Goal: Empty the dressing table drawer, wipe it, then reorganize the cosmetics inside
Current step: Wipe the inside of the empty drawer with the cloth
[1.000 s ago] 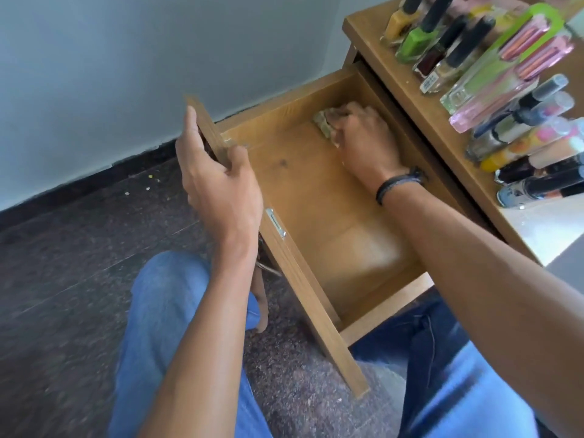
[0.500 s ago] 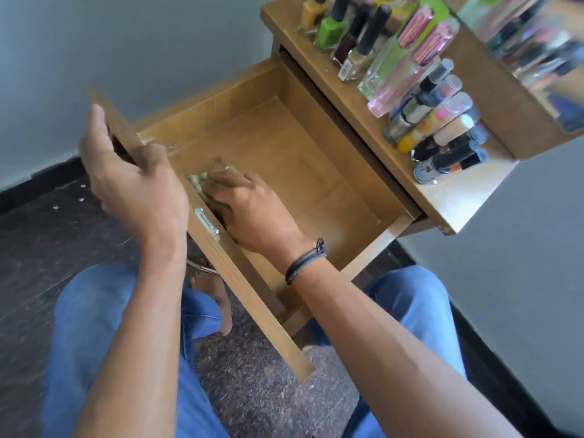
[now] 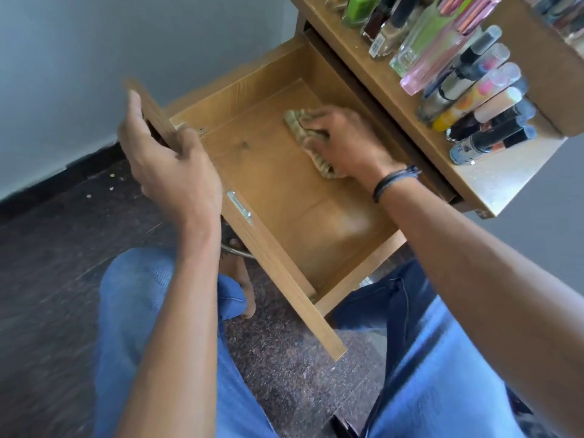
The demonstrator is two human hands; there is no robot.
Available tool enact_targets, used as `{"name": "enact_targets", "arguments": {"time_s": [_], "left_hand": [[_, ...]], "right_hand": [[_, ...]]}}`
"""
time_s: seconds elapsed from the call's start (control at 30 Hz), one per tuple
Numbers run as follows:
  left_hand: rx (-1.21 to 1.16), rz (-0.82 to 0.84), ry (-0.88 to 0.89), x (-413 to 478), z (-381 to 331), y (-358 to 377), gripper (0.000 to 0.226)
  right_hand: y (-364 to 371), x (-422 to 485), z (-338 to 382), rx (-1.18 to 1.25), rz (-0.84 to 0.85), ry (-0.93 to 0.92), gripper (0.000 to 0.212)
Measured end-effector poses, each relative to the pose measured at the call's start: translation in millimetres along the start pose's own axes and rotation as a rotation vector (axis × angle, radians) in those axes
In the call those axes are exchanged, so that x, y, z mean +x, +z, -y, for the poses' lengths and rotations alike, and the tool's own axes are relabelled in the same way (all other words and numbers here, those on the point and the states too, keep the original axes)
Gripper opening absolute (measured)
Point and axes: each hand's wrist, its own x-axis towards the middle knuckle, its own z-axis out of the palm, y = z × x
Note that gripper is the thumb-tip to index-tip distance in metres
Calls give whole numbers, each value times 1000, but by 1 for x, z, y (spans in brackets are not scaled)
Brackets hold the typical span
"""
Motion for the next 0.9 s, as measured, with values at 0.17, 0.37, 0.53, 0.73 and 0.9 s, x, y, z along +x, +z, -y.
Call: {"name": "enact_targets", "arguments": {"time_s": [0.17, 0.37, 0.53, 0.73, 0.9], "left_hand": [[-5, -2, -15, 0, -2, 1, 66], [-18, -2, -14, -1, -3, 1, 66], [-27, -3, -7, -1, -1, 2, 65], [-15, -17, 1, 1, -2, 3, 65], [-24, -11, -6, 0, -5, 2, 65]], "right_hand": [[11, -29, 21, -58, 54, -106, 42], [32, -108, 53, -28, 257, -263, 64], [26, -133, 51, -164, 363, -286, 69], [19, -122, 59, -140, 343, -228, 71], [14, -136, 54, -171, 403, -222, 49]]}}
